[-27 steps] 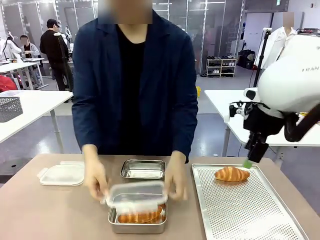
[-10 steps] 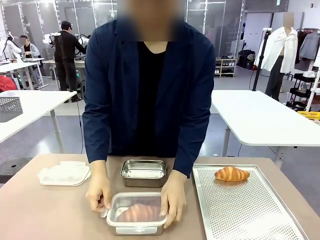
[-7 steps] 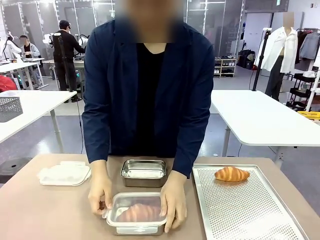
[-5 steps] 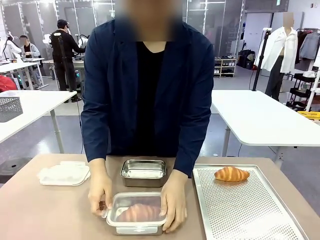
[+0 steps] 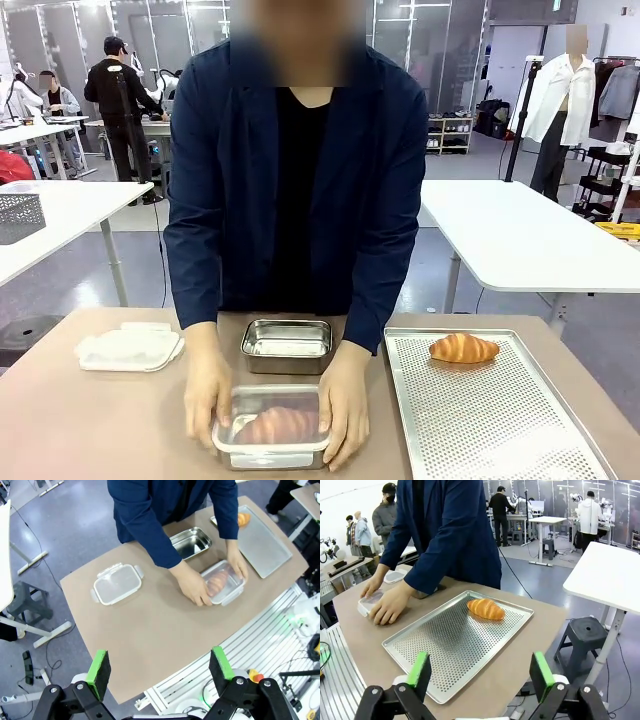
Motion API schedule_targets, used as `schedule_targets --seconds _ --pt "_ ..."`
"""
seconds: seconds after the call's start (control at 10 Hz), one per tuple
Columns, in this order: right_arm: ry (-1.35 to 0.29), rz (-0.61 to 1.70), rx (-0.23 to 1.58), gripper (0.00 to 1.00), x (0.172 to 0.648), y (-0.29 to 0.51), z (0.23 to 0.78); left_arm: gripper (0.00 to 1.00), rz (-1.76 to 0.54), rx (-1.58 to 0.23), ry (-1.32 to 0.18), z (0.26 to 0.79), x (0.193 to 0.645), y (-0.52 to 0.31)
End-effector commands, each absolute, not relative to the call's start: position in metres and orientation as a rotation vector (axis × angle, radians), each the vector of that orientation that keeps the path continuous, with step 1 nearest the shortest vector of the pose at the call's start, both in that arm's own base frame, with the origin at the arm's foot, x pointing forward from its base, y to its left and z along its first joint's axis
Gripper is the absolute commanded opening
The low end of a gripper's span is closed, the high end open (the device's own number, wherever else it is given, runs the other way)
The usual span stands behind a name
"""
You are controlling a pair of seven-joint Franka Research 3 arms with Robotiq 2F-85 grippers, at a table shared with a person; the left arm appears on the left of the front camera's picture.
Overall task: Place the bread into the airtight container.
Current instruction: Pick up a Butter Roll and place it into an empty Airtight Container.
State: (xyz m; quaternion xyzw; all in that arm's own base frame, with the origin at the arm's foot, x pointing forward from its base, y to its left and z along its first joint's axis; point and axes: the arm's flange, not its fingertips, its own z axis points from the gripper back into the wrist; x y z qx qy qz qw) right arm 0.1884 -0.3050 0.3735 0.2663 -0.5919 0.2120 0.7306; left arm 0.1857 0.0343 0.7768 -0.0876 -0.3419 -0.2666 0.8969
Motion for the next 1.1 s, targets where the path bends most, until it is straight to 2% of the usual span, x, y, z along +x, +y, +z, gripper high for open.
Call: schedule_targets --seconds 0.0,1.0 --pt "-1.333 0.471 0.574 1.00 0.1898 -0.3039 0.3711 1.00 -0.573 -0.188 -0.711 0.7780 0.1861 0.0336" --pt "-1.333 0.471 0.574 1.00 0.1898 -0.3039 0.3711 1.00 -0.573 -0.188 -0.711 0.7780 0.1861 0.0336"
